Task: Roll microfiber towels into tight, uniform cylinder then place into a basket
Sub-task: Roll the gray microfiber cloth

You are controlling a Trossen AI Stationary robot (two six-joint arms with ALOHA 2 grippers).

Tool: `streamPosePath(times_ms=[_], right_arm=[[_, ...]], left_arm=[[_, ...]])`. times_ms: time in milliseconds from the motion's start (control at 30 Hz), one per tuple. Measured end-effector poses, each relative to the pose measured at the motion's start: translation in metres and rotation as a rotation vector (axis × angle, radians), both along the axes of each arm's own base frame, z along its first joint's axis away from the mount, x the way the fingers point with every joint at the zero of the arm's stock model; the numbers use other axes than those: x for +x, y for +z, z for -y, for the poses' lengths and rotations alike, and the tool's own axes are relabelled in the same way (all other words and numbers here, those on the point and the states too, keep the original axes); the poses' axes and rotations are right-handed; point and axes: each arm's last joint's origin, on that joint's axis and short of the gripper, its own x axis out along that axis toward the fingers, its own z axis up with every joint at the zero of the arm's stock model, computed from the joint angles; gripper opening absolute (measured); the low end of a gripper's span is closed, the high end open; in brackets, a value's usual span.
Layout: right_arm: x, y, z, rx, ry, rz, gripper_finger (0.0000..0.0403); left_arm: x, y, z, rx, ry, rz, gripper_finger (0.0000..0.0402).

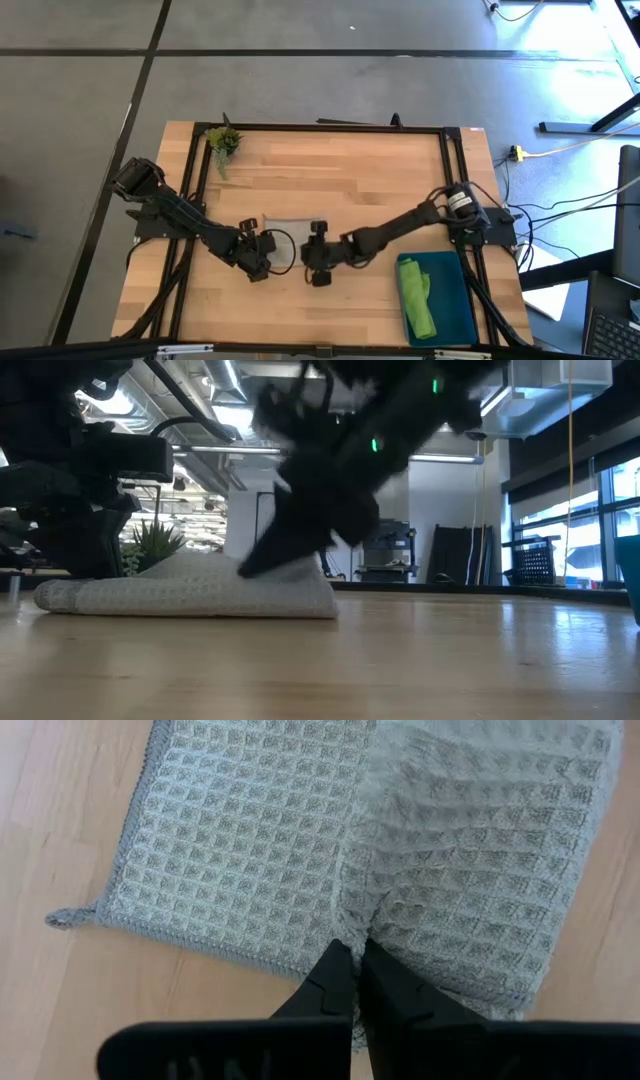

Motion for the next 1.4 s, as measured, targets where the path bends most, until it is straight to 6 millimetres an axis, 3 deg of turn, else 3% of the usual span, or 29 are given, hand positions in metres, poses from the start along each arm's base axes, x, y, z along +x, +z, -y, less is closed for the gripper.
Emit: streamPosePath(times_ms=[233,533,967,1133,1400], right_arm=[[-0.01,-0.024,0.019,0.088,0.003,-0.009,0.0151],[-0.016,-0.031,0.024,0.108,-0.02,-0.009,0.0151],[-0.016,-0.032,0.024,0.138,-0.021,-0.015,0.0151],[-0.016,-0.032,0.024,0.138,-0.022,-0.017,0.0151],[-0.016,-0.032,0.024,0.139,-0.023,-0.018,0.0151]], left_arm=[[0.0,0.0,0.0,-0.003,0.0,0.002,0.0],[0.0,0.0,0.0,-0.001,0.0,0.004,0.0005],[-0.002,0.003,-0.004,0.021,-0.015,-0.025,0.0091],[-0.009,0.017,-0.008,0.005,-0.021,-0.013,0.0089],[-0.018,0.06,-0.007,-0.013,-0.089,0.097,0.009]])
